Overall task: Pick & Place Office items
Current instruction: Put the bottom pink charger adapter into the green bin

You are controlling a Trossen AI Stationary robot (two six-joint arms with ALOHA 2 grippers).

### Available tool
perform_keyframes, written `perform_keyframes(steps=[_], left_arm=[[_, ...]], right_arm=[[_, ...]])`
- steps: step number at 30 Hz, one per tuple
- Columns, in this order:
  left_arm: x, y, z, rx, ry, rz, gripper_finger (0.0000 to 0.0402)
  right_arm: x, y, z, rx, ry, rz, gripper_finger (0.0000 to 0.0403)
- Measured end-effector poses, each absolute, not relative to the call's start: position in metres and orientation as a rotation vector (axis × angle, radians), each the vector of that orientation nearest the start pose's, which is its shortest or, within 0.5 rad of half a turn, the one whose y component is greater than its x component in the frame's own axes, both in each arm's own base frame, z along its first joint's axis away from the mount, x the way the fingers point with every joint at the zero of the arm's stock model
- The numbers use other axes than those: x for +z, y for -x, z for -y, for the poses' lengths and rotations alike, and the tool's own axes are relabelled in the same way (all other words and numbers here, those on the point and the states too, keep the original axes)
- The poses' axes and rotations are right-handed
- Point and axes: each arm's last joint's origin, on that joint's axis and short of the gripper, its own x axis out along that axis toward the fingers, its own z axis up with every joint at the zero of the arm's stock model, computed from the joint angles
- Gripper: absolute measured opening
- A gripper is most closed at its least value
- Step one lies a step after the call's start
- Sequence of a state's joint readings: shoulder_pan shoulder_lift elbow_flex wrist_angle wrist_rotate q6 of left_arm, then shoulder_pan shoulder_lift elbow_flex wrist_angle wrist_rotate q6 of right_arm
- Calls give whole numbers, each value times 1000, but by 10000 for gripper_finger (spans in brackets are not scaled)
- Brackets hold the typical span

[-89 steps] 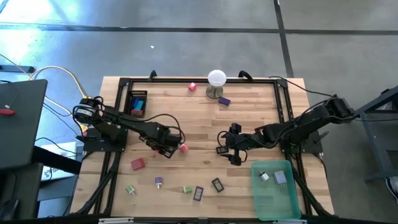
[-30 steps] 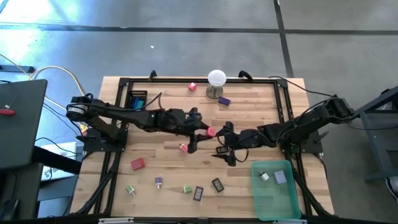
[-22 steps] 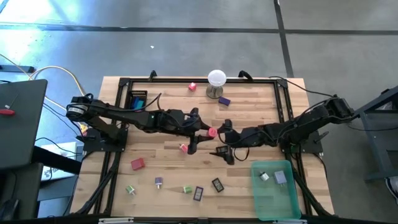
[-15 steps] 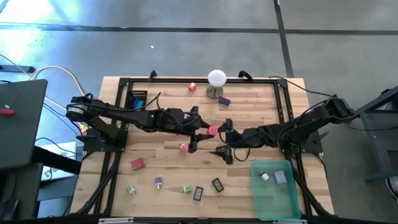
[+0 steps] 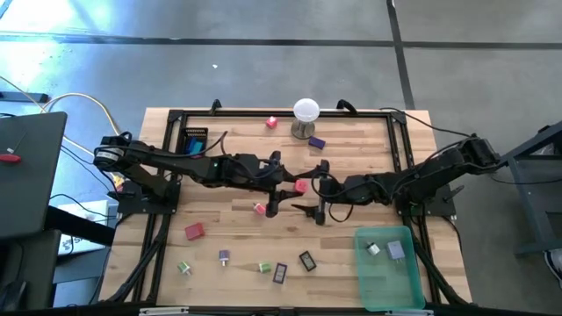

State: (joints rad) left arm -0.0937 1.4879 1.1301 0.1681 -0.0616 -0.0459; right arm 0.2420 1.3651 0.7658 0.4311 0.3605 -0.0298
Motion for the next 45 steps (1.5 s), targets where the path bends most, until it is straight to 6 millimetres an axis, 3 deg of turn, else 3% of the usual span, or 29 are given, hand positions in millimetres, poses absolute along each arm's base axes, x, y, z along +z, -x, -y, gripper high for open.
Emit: perform_keyframes(steps=[17, 32, 45], left_arm=[[332, -344, 31, -33, -16, -53, 163], [333, -344, 31, -33, -16, -41, 163], [333, -344, 31, -38, -16, -44, 163]], right_arm=[[270, -290, -63, -112, 68, -35, 388], [272, -291, -63, -118, 72, -16, 246], [274, -289, -69, -102, 77, 1, 190]])
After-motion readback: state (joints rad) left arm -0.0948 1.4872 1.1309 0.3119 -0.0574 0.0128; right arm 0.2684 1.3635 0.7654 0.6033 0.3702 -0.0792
